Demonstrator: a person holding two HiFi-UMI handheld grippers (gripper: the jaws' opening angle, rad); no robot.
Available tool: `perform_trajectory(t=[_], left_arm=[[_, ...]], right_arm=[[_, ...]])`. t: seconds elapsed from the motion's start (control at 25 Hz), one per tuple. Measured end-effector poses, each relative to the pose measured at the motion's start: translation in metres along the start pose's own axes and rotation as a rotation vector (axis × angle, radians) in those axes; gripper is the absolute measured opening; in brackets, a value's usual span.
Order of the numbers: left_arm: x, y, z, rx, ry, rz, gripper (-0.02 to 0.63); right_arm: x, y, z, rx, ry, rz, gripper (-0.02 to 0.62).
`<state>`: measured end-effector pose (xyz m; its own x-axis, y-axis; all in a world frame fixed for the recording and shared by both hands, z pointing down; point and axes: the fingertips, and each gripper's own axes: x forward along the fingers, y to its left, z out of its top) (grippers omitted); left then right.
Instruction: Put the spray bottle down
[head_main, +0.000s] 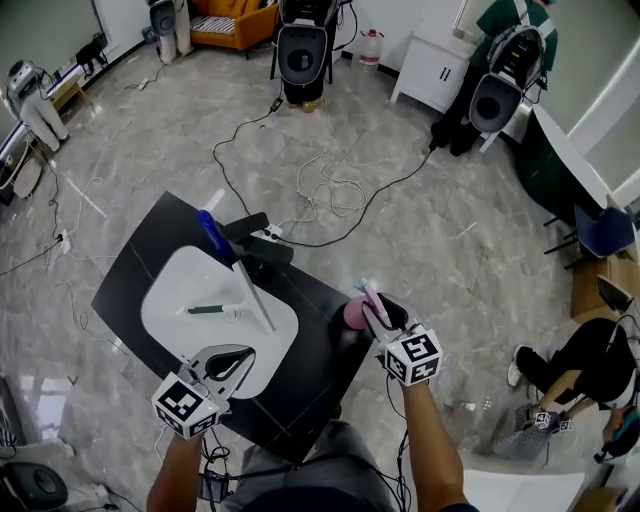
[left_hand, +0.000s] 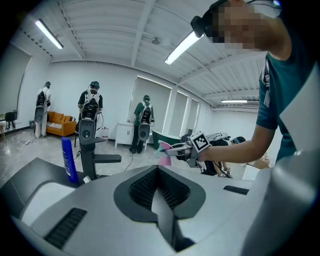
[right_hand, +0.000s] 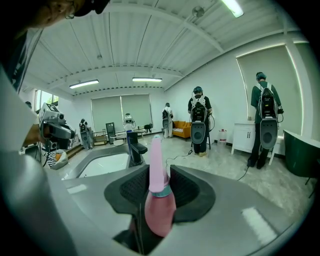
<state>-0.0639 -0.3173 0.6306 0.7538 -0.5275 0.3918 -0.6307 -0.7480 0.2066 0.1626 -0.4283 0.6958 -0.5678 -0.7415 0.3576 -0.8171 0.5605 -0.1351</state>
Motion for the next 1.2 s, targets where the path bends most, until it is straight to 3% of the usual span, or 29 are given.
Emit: perform_trajectory(t=[0.56, 0.88, 1.2], left_arm=[[0.001, 0.009, 0.005, -0.019, -0.008, 0.001, 0.002], [0.000, 0.006, 0.005, -0.029, -0.011, 0.002, 0.002], [-0.005, 0.002, 0.008, -0.027, -0.010, 0.002, 0.002]], right_arm=[[-0.003, 0.002, -0.004, 0.052, 0.077, 0.012, 0.127], [-0.007, 0.006, -0.003, 0.037, 0.055, 0.013, 0.134], [-0.015, 0.001, 0.004, 0.033, 0.024, -0.020, 0.193]])
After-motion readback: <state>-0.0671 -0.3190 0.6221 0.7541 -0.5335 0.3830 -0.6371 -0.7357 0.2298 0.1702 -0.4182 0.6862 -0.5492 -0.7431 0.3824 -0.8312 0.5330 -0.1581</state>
